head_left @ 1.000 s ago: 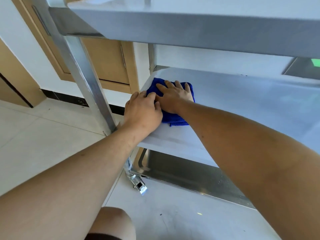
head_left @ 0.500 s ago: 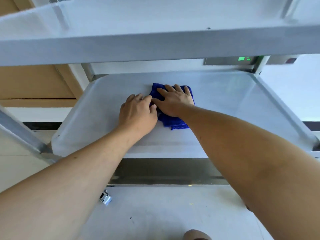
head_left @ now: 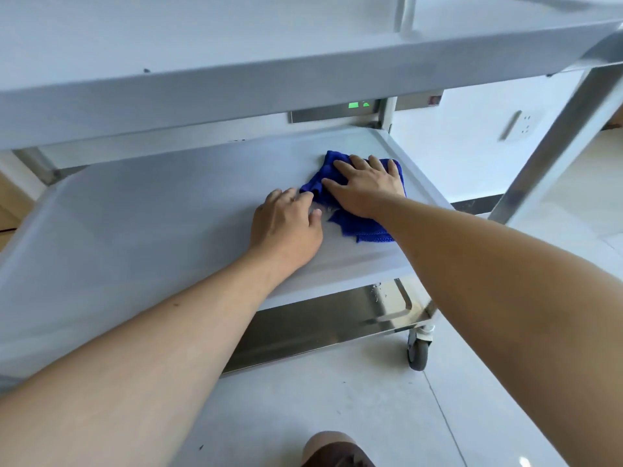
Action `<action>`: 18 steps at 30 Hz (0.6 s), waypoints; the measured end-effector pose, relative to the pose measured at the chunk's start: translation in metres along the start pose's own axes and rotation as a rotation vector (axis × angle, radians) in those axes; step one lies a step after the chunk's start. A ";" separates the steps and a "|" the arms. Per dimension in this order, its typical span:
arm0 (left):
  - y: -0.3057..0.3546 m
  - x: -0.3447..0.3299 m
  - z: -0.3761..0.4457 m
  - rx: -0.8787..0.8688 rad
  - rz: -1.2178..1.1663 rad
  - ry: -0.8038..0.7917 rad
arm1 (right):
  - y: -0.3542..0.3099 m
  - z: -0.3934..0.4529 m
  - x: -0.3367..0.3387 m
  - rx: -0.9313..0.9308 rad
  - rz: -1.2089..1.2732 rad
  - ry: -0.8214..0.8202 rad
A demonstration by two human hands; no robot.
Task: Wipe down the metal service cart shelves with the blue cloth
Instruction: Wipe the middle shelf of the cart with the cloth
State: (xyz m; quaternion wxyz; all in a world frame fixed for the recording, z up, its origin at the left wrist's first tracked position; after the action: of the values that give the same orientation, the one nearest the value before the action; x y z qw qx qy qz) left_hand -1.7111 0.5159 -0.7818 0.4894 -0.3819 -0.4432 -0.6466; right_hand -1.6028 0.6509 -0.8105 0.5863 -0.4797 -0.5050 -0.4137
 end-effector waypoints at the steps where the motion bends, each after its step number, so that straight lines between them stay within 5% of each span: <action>1: 0.006 -0.003 0.001 -0.015 -0.003 -0.001 | 0.010 -0.004 0.001 -0.017 -0.005 0.004; 18: 0.024 -0.017 -0.022 -0.056 -0.008 -0.143 | 0.075 -0.104 0.003 -0.191 -0.065 -0.016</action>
State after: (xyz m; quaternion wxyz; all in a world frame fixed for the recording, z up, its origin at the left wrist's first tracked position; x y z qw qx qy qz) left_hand -1.6848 0.4972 -0.7994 0.4429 -0.4389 -0.4602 -0.6319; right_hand -1.5094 0.5638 -0.8214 0.5201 -0.5203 -0.4831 -0.4748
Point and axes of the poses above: each hand's wrist, its own z-axis towards the middle knuckle, its own x-axis out of the back of the hand, y = z × x, the point moved 8 cm from there along z, towards the middle knuckle, and after that the axes turned 13 degrees about -x, right-handed, at the moved point
